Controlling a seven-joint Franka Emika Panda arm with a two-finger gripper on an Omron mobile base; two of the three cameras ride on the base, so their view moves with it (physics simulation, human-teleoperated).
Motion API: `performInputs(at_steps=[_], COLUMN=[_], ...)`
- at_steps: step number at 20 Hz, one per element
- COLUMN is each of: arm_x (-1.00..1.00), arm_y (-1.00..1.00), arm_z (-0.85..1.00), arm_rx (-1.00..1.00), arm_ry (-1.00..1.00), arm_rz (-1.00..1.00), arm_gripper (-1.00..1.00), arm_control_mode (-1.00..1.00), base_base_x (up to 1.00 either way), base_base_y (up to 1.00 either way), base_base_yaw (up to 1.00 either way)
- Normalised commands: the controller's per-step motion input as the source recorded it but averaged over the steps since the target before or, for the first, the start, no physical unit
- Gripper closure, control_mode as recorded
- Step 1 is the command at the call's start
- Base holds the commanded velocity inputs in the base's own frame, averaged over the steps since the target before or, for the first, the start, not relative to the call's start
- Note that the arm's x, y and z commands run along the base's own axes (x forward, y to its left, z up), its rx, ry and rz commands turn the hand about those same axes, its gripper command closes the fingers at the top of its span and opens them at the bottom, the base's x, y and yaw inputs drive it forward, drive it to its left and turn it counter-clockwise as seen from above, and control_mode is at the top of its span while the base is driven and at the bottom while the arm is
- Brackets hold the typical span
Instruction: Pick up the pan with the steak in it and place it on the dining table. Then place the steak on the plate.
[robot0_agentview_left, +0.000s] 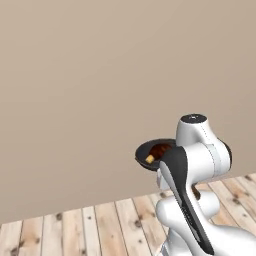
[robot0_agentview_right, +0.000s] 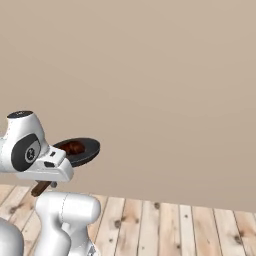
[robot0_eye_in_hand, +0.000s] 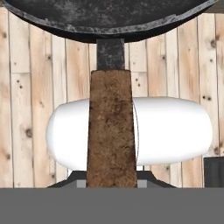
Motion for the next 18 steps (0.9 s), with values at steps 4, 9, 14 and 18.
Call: performInputs(at_steps=[4, 9, 14, 18], arm_x=[0.00, 0.00, 0.00, 0.00], arm_y=[0.00, 0.00, 0.00, 0.00], arm_z=[0.00, 0.00, 0.00, 0.00], arm_rx=[0.00, 0.00, 0.00, 0.00], arm_ry=[0.00, 0.00, 0.00, 0.00], arm_rz=[0.00, 0.00, 0.00, 0.00], arm_gripper=[1.00, 1.00, 1.00, 1.00], arm_control_mode=[1.00, 1.00, 1.00, 1.00], base_base_x=[0.84, 0.40, 0.05, 0.06], base_base_y=[0.06, 0.01, 0.00, 0.00], base_base_yaw=[-0.23, -0.38, -0.48, -0.48])
